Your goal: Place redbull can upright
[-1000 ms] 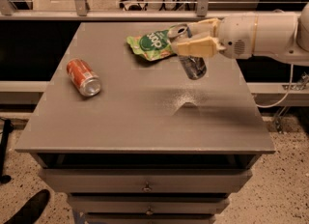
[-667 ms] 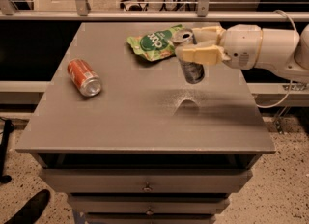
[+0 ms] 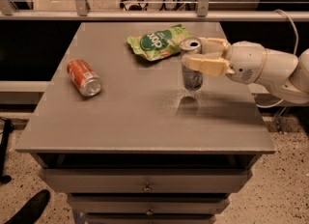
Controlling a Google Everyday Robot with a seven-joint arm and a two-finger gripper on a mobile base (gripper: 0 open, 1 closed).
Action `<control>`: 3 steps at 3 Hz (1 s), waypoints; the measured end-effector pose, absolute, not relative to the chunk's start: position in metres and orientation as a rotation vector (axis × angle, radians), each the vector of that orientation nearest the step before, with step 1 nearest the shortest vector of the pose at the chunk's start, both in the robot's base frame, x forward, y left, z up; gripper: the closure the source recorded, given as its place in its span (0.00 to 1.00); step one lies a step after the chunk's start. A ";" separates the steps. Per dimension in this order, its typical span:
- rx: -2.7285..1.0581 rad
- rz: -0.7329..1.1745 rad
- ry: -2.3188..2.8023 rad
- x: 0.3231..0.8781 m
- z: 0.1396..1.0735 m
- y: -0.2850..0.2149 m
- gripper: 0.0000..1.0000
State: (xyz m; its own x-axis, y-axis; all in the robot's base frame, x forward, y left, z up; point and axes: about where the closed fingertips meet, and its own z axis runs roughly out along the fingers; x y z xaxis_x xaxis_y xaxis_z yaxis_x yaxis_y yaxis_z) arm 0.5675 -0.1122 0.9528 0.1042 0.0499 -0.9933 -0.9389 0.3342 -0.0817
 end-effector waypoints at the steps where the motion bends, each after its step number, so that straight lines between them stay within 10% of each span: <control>1: -0.915 0.965 1.207 0.566 0.945 -0.117 1.00; 3: -0.894 1.050 1.238 0.569 0.923 -0.119 0.61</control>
Offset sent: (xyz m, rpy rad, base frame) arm 0.0028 -0.0141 -0.0352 0.1004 0.1041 0.0565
